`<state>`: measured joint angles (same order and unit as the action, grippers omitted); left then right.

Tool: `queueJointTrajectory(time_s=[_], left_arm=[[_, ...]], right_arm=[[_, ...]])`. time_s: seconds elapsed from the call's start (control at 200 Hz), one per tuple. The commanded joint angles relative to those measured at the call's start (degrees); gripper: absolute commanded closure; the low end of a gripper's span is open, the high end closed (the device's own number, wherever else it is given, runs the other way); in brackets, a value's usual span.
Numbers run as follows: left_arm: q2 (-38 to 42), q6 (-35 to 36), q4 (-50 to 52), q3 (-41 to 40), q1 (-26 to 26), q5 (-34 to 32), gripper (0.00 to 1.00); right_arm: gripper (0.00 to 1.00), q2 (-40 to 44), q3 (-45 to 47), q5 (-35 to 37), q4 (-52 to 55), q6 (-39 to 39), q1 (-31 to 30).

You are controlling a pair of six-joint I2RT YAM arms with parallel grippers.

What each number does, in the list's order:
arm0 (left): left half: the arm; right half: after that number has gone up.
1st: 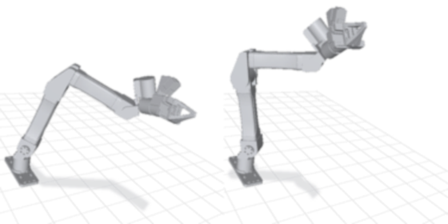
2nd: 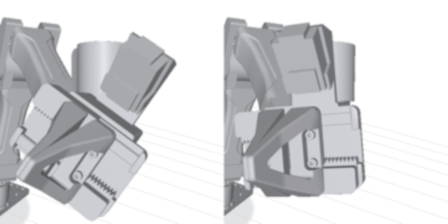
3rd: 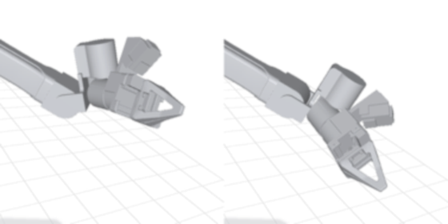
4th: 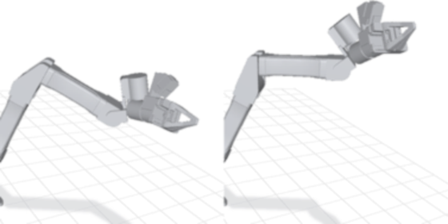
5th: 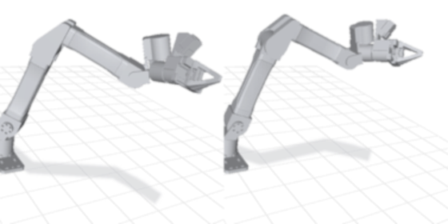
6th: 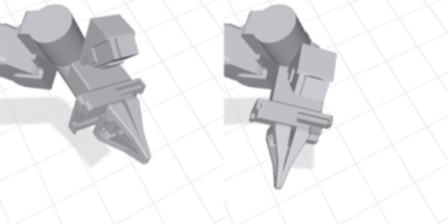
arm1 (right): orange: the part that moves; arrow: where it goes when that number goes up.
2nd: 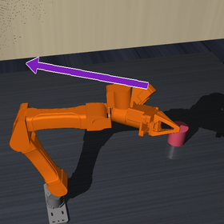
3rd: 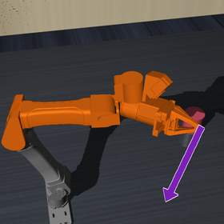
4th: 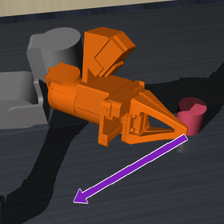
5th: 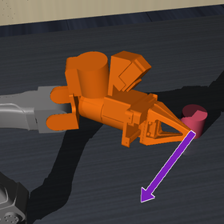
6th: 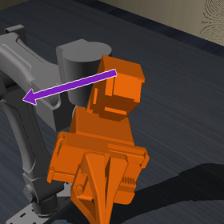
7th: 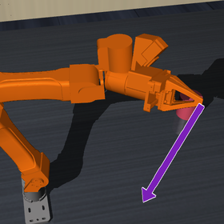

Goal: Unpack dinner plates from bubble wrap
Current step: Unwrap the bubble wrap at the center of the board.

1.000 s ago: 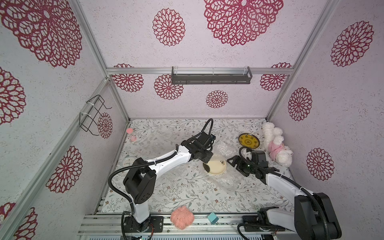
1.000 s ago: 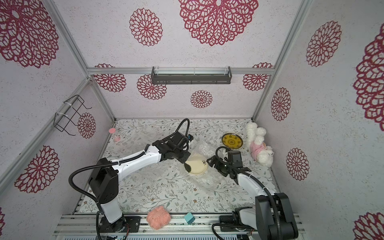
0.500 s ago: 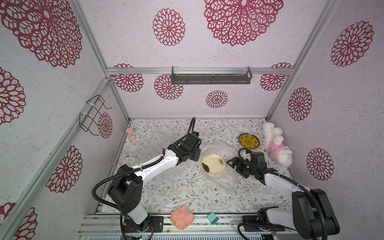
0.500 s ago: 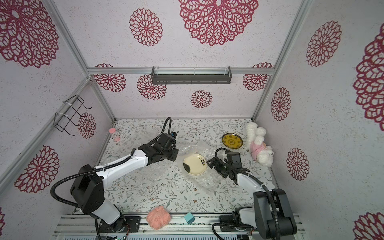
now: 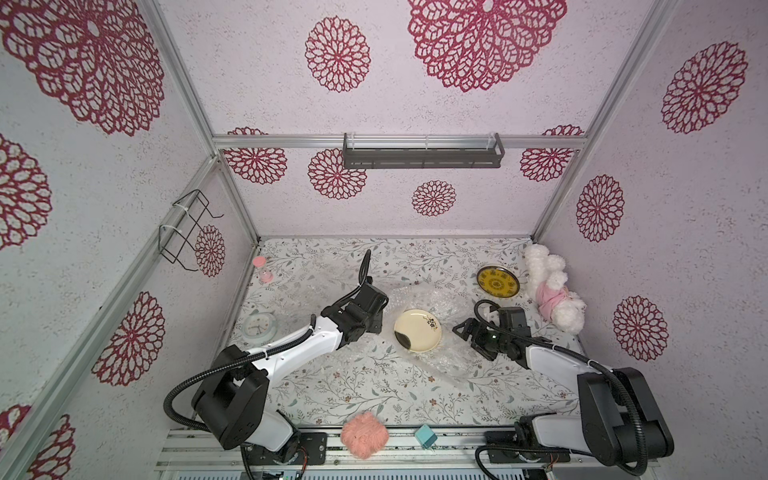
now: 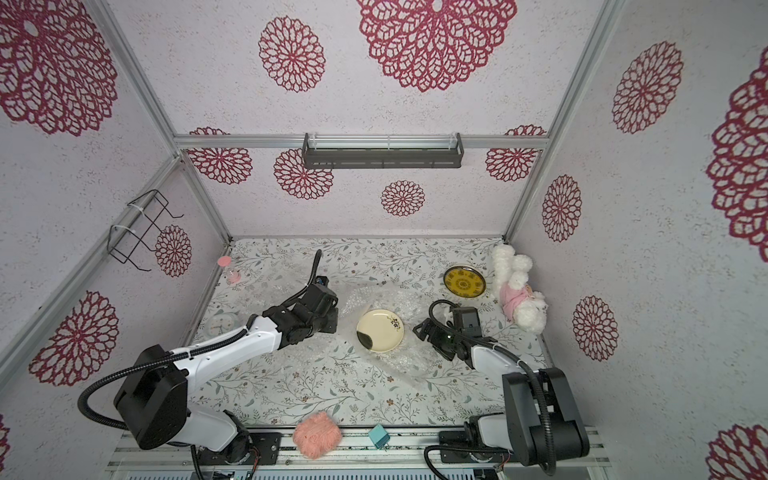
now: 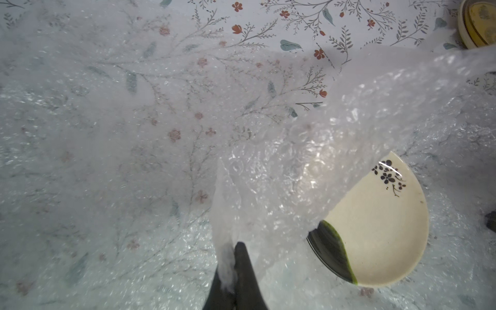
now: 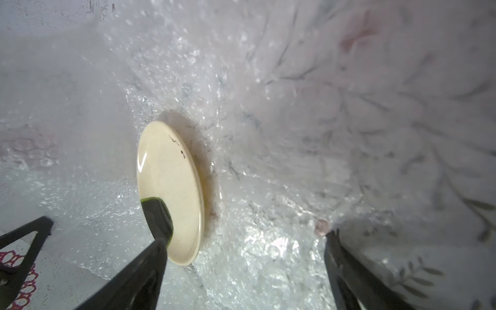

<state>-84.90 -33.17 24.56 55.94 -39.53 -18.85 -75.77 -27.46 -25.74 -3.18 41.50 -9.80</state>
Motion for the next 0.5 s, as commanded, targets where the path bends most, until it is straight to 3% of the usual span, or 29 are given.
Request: queueJointTrajectory(time_s=[0.0, 0.495], left_arm=[[2.37, -4.33, -1.92, -1.35, 0.68, -4.24, 1.0], [5.09, -6.45, -1.43, -5.14, 1.55, -5.75, 1.0]], right_arm=[[0.08, -0.32, 0.81, 0.23, -1.3, -1.24, -0.15], [0.08, -1.24, 1.73, 0.17, -1.79, -1.85, -0.13]])
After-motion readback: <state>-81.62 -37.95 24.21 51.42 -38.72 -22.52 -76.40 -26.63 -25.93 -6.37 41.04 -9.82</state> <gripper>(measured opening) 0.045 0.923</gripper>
